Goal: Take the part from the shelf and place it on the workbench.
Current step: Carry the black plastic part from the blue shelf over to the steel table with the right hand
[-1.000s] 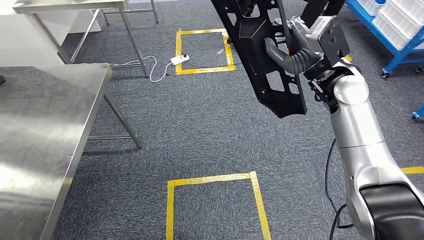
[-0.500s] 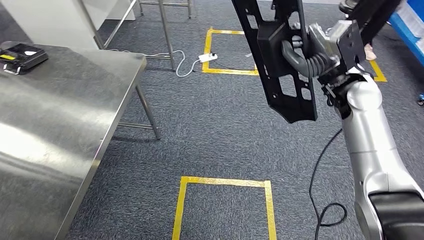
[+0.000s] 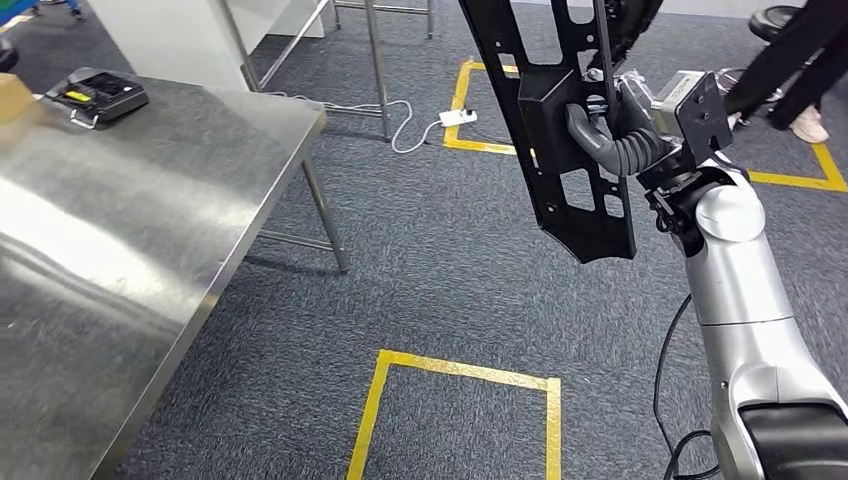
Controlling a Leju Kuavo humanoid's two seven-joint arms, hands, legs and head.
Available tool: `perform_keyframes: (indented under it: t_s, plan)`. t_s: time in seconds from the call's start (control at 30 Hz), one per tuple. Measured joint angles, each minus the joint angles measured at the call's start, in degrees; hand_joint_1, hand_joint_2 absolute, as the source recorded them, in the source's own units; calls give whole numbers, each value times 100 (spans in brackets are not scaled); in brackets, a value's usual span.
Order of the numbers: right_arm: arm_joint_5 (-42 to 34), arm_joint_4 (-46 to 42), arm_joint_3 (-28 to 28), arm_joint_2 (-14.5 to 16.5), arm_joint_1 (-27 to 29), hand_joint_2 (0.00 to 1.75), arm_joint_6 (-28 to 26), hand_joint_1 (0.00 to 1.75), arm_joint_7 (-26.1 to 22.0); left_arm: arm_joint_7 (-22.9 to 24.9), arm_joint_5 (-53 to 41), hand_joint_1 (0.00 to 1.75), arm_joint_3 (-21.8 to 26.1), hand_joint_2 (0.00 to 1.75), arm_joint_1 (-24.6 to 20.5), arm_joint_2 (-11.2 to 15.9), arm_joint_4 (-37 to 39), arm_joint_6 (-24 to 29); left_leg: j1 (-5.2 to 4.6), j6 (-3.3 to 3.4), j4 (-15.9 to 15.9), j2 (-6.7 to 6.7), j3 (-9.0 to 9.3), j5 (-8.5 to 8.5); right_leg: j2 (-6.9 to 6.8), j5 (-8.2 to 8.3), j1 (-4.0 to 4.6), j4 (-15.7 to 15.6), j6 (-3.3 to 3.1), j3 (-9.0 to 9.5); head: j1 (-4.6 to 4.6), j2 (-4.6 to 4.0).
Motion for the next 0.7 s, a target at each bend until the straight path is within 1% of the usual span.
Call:
perform_keyframes:
  t_s: [0.03, 0.07, 0.1, 0.13, 0.17, 0.2, 0.23, 0.27, 0.3, 0.33, 0.37, 0.4, 0.43, 0.47, 0.5, 0.53, 0.57, 0.6, 0.63, 0.67, 0.7]
  plan:
    - [4, 7, 4, 16, -15, 175, 15, 175, -5, 20, 2, 0, 1, 0, 0, -1, 0, 10, -16, 37, -175, 10, 96, 131, -60, -9, 19, 0, -12, 10, 1, 0]
    - [13, 24, 11, 41, -49, 175, 32, 175, -21, 46, 3, 0, 2, 0, 0, -3, 0, 28, -48, 88, -549, 53, 300, 335, -116, -21, 32, -1, -27, 26, 1, 0]
    - [26, 59, 20, 78, -103, 175, 48, 175, -50, 73, 5, 0, 4, 0, -2, -5, 0, 56, -100, 146, -976, 162, 535, 507, -165, -33, 40, -5, -42, 42, 2, -1]
    - [43, 119, 33, 122, -174, 175, 58, 175, -95, 95, 5, 0, 6, 0, -7, -8, 0, 90, -159, 198, -1339, 274, 731, 628, -209, -40, 55, -9, -50, 53, 2, -1]
    - [65, 190, 47, 170, -243, 175, 56, 175, -147, 108, 5, 0, 8, 0, -14, -11, 0, 125, -210, 238, -1573, 366, 853, 679, -254, -44, 64, -15, -54, 58, 1, -1]
    - [84, 263, 62, 219, -295, 175, 49, 175, -195, 115, 5, 0, 11, 0, -18, -14, 0, 154, -246, 264, -1667, 410, 895, 670, -302, -45, 73, -27, -53, 59, 2, -1]
    - [102, 328, 83, 265, -330, 175, 40, 175, -237, 118, 5, 0, 16, 0, -19, -17, 0, 174, -259, 287, -1710, 373, 903, 679, -357, -42, 87, -47, -47, 71, -1, 0]
    - [118, 371, 106, 303, -346, 175, 27, 175, -263, 115, 5, 0, 22, 0, -15, -21, 0, 185, -234, 307, -1776, 319, 937, 708, -377, -56, 96, -57, -39, 72, 2, 0]
    - [127, 400, 128, 333, -354, 175, 17, 175, -281, 107, 5, 0, 29, 0, -12, -32, 0, 185, -212, 327, -1856, 262, 983, 748, -315, -87, 100, -30, -33, 72, 4, 0]
    - [132, 420, 145, 349, -361, 175, 8, 175, -293, 95, 5, 0, 35, 0, -13, -42, 0, 184, -184, 348, -1936, 203, 1031, 791, -192, -157, 99, 92, -34, 29, 3, 0]
    - [134, 435, 155, 349, -363, 175, -3, 175, -299, 81, 5, 0, 38, 0, -15, -51, 0, 179, -153, 359, -1998, 144, 1072, 825, -39, -273, 90, 335, -40, -82, 12, 0]
    - [134, 452, 159, 344, -364, 175, -11, 175, -303, 71, 5, 0, 40, 0, -18, -58, 0, 175, -146, 366, -2015, 78, 1082, 837, 95, -413, 69, 687, -46, -239, 20, 0]
    - [136, 469, 160, 336, -360, 175, -17, 175, -303, 65, 5, 0, 41, 0, -18, -60, 1, 173, -133, 370, -2014, 7, 1081, 840, 159, -552, 50, 1082, -38, -437, 31, 0]
    - [139, 488, 163, 331, -353, 175, -22, 175, -303, 63, 5, 0, 43, 0, -17, -62, 1, 169, -123, 367, -2009, -67, 1079, 838, 179, -636, 29, 1389, -7, -602, 41, -1]
    - [143, 505, 167, 331, -344, 175, -26, 175, -303, 63, 5, 0, 44, 0, -15, -64, 2, 169, -115, 359, -1996, -140, 1078, 834, 183, -639, 3, 1531, 48, -690, 46, -1]
    - [144, 518, 170, 331, -336, 175, -30, 175, -304, 62, 5, 0, 45, 0, -15, -65, 2, 166, -102, 341, -1972, -215, 1078, 823, 185, -541, -30, 1436, 128, -662, 46, -1]
    - [144, 527, 173, 331, -330, 175, -38, 175, -305, 61, 5, 0, 46, 0, -14, -66, 2, 160, -83, 310, -1932, -291, 1074, 801, 203, -367, -71, 1124, 220, -527, 46, -1]
    - [142, 532, 172, 329, -323, 175, -49, 175, -307, 60, 5, 0, 46, 0, -12, -66, 2, 153, -66, 262, -1872, -363, 1056, 769, 284, -201, -125, 729, 313, -350, 50, -1]
    - [137, 535, 171, 327, -320, 175, -58, 175, -313, 59, 5, 0, 48, 0, -14, -64, 1, 147, -53, 212, -1794, -434, 1011, 735, 384, -83, -159, 383, 366, -183, 57, -1]
    - [136, 541, 168, 323, -315, 175, -67, 175, -318, 62, 5, 0, 50, 0, -13, -63, 1, 145, -45, 168, -1723, -491, 953, 713, 462, -21, -178, 164, 368, -81, 62, 0]
    - [143, 558, 167, 327, -312, 175, -74, 175, -322, 70, 5, 0, 51, 0, -9, -62, 1, 151, -43, 134, -1673, -544, 893, 708, 513, -19, -172, 85, 338, -49, 63, 0]
